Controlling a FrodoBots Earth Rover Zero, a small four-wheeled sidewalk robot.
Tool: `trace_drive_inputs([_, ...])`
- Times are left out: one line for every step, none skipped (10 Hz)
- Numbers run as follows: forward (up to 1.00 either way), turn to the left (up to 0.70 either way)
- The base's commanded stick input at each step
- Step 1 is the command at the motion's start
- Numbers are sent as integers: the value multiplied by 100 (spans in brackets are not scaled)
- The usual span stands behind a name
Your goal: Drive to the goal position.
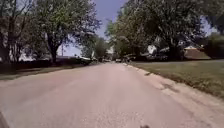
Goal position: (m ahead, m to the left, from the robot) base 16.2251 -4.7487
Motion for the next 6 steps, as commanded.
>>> trace_drive_inputs([70,0])
trace_drive_inputs([70,0])
trace_drive_inputs([70,0])
trace_drive_inputs([70,0])
trace_drive_inputs([70,0])
trace_drive_inputs([70,0])
